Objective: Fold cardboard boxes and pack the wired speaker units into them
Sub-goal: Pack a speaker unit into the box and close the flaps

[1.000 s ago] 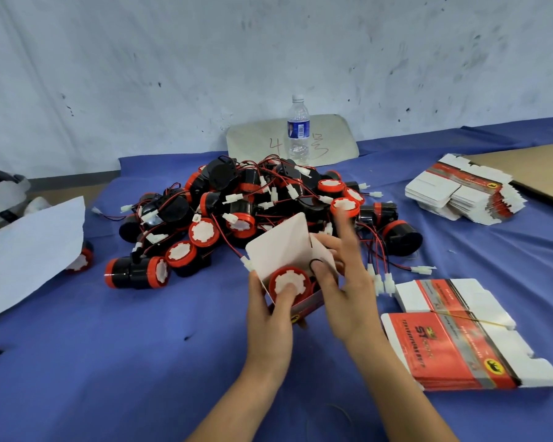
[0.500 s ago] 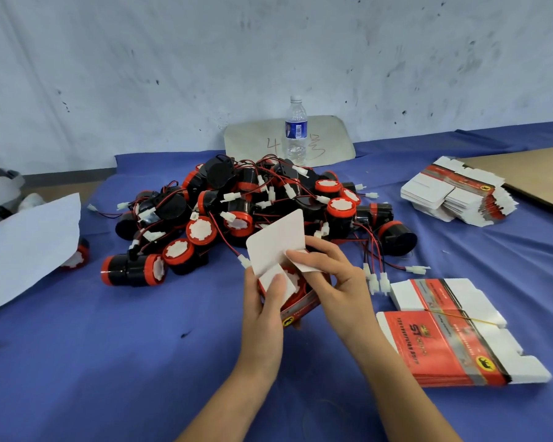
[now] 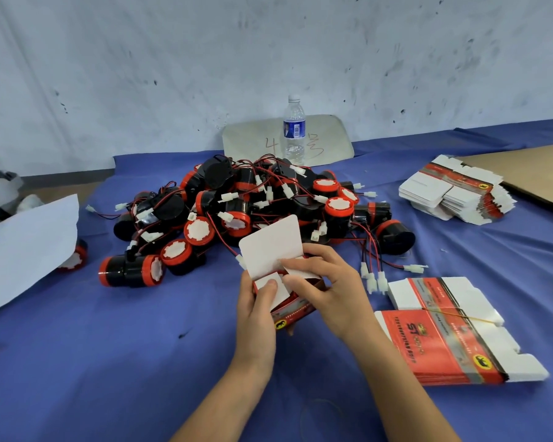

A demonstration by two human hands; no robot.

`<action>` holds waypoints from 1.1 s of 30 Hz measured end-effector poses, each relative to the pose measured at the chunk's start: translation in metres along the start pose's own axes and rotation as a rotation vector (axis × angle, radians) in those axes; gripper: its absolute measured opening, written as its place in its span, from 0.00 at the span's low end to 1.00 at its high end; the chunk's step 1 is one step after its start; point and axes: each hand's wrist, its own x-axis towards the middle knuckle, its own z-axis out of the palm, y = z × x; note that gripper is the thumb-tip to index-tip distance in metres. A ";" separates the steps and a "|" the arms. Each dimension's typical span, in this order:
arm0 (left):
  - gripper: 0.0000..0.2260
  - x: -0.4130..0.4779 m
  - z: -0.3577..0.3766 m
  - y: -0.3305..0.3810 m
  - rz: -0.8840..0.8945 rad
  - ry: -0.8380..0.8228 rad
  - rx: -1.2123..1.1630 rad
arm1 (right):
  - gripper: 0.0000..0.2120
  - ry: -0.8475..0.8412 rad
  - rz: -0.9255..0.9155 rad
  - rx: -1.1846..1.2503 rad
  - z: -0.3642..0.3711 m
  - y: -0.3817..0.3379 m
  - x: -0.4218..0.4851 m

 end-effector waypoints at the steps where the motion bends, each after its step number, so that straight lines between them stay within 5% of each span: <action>1: 0.13 0.000 0.000 0.000 0.012 0.001 0.016 | 0.11 -0.014 0.022 0.030 -0.001 0.000 0.000; 9: 0.12 0.002 0.002 0.002 0.031 0.025 -0.025 | 0.15 -0.050 0.018 0.134 0.003 0.002 -0.002; 14: 0.14 0.001 0.002 0.003 0.013 -0.009 -0.046 | 0.08 0.088 0.030 0.100 0.006 0.001 -0.004; 21: 0.25 -0.007 0.012 0.005 0.233 -0.175 0.129 | 0.15 0.253 0.009 0.086 0.005 0.003 -0.002; 29: 0.28 -0.005 0.010 0.006 0.142 -0.176 -0.033 | 0.12 0.286 -0.009 -0.025 0.007 0.003 -0.002; 32: 0.11 0.001 0.006 0.006 0.043 -0.109 -0.110 | 0.11 0.255 0.010 0.090 0.009 0.005 -0.001; 33: 0.14 0.002 0.005 0.004 0.034 -0.092 -0.097 | 0.14 0.251 0.022 0.146 0.009 0.007 -0.002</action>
